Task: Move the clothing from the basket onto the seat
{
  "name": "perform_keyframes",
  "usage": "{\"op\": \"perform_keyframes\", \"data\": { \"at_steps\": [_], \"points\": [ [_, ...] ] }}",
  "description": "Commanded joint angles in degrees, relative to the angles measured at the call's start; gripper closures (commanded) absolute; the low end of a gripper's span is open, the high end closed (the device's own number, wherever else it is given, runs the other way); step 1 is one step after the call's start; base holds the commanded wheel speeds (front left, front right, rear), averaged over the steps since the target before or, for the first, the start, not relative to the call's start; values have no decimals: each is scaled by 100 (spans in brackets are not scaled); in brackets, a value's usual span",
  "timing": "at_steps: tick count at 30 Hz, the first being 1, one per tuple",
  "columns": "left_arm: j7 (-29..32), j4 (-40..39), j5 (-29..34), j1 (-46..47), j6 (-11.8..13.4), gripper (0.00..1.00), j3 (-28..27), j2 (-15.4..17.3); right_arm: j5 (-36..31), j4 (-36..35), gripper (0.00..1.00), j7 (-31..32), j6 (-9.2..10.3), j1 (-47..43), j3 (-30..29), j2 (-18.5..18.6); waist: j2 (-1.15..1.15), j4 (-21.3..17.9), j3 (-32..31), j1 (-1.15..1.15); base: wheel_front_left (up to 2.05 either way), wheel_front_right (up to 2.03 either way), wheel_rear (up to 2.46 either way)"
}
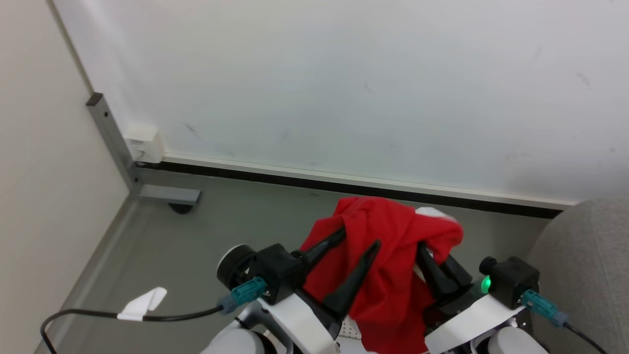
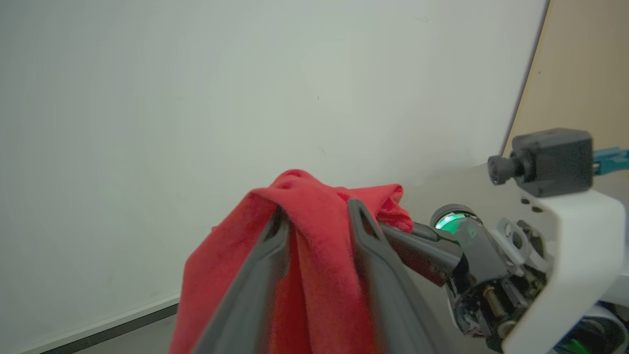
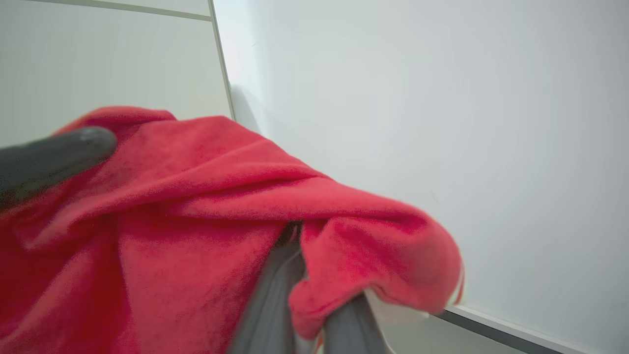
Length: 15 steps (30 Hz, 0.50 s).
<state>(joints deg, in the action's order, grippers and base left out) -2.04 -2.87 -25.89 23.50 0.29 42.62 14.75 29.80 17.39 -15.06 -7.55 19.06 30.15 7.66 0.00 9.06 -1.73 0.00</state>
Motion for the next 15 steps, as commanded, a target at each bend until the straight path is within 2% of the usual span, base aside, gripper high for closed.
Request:
{"op": "perform_keyframes", "data": {
  "at_steps": [1, 15],
  "points": [
    [-32, 17, -26, -11, -5, 0, -9, 16, -54, -71, 100, -17, 12, 8, -44, 43, 0, -127, 52, 0, 0, 0, 0],
    [-238, 0, 110, 95, -128, 0, 199, -30, -373, -1051, 100, -9, 13, 11, -1208, 431, 0, -1407, 356, 0, 0, 0, 0]
  ]
}}
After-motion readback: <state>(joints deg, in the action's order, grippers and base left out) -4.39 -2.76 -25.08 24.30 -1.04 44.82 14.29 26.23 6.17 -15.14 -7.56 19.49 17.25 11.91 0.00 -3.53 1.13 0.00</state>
